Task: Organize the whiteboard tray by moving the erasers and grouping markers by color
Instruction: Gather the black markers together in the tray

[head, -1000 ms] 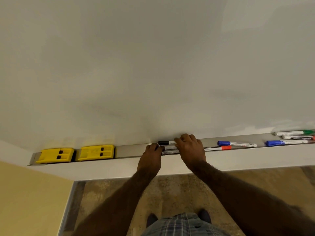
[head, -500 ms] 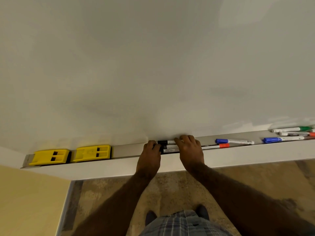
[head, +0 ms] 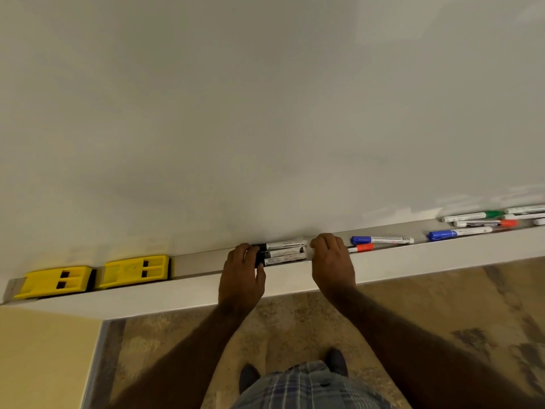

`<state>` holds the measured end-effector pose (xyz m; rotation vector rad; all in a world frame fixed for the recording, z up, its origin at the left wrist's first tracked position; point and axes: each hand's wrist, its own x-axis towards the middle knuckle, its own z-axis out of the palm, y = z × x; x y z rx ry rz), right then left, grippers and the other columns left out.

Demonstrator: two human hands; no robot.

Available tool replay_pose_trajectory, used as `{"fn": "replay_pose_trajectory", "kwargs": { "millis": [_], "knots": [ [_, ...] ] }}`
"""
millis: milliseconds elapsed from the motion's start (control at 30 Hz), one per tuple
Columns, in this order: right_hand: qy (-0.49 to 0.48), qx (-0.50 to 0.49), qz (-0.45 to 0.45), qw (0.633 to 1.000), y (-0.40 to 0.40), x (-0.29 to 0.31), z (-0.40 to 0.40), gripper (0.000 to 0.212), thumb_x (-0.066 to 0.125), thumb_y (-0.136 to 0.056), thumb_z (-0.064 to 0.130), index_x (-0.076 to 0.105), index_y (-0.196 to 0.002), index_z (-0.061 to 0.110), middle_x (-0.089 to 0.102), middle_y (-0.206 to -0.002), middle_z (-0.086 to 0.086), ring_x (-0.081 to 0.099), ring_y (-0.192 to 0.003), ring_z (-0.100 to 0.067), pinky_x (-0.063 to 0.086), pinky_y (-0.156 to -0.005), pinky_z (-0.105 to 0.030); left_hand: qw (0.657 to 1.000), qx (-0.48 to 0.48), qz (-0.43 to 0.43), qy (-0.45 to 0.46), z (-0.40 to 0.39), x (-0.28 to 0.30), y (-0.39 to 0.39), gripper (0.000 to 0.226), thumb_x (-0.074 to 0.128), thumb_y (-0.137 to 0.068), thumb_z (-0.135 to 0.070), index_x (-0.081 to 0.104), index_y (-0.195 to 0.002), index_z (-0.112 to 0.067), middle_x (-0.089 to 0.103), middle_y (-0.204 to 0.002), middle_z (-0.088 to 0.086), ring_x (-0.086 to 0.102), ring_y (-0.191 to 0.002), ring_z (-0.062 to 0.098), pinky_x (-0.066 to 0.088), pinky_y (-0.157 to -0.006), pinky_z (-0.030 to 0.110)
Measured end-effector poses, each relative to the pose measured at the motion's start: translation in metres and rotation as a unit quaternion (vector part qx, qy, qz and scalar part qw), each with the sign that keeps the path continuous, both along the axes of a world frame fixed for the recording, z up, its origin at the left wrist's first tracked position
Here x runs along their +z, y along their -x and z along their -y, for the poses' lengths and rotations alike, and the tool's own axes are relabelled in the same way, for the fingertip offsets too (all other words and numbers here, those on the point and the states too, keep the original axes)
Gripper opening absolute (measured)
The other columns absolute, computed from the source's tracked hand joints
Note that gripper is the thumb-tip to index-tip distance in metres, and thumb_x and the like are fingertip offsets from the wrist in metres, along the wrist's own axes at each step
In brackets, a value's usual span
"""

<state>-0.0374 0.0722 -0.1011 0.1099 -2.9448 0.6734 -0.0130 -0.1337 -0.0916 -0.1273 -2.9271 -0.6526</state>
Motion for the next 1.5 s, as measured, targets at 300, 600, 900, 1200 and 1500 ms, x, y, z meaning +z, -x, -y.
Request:
{"fn": "replay_pose_trajectory", "kwargs": {
  "millis": [300, 600, 900, 1200, 1500],
  "knots": [
    [-0.06, -0.12, 0.048, 0.99, -0.004, -0.004, -0.1, 0.021, 0.06, -0.087, 0.012, 0.06, -0.107, 0.015, 0.062, -0.109, -0.007, 0.055, -0.099, -0.023, 0.045, -0.084, -0.034, 0.987, -0.146, -0.048, 0.033, -0.072, 0.009, 0.022, 0.021, 0.06, -0.084, -0.013, 0.067, -0.104, -0.011, 0.065, -0.098, 0.004, 0.059, -0.091, 0.023, 0.048, -0.079, 0.034],
    [-0.054, -0.143, 0.049, 0.987, 0.007, -0.003, -0.14, 0.03, 0.065, -0.086, 0.014, 0.06, -0.115, 0.015, 0.061, -0.118, -0.006, 0.053, -0.106, -0.023, 0.046, -0.089, -0.035, 0.951, -0.265, 0.071, 0.141, -0.152, 0.016, 0.051, 0.041, 0.052, -0.09, -0.008, 0.049, -0.131, -0.012, 0.058, -0.126, 0.009, 0.05, -0.113, 0.027, 0.043, -0.096, 0.037],
    [-0.074, -0.073, 0.069, 0.992, 0.018, -0.005, -0.155, 0.033, 0.064, -0.086, 0.012, 0.06, -0.118, 0.019, 0.064, -0.117, -0.002, 0.053, -0.109, -0.02, 0.045, -0.092, -0.035, 0.946, -0.253, 0.071, 0.192, -0.178, 0.014, 0.057, 0.038, 0.057, -0.088, -0.006, 0.055, -0.126, -0.007, 0.055, -0.118, 0.013, 0.05, -0.106, 0.027, 0.049, -0.086, 0.038],
    [-0.075, -0.036, 0.067, 0.994, 0.019, -0.004, -0.167, 0.035, 0.062, -0.088, 0.012, 0.059, -0.122, 0.019, 0.062, -0.119, -0.003, 0.051, -0.111, -0.02, 0.045, -0.092, -0.034, 0.973, -0.183, -0.037, -0.135, -0.15, 0.047, 0.037, 0.016, 0.06, -0.082, -0.013, 0.057, -0.098, -0.015, 0.055, -0.095, 0.0, 0.051, -0.084, 0.013, 0.045, -0.072, 0.022],
    [-0.078, -0.02, 0.053, 0.995, 0.017, -0.007, -0.144, 0.029, 0.059, -0.088, 0.009, 0.061, -0.116, 0.015, 0.065, -0.114, -0.006, 0.055, -0.106, -0.023, 0.047, -0.088, -0.036, 0.761, 0.23, 0.033, -0.606, -0.009, 0.05, 0.007, 0.024, 0.067, -0.079, 0.009, 0.061, -0.08, -0.014, 0.064, -0.082, 0.012, 0.065, -0.073, 0.019, 0.057, -0.069, 0.032]
  ]
}}
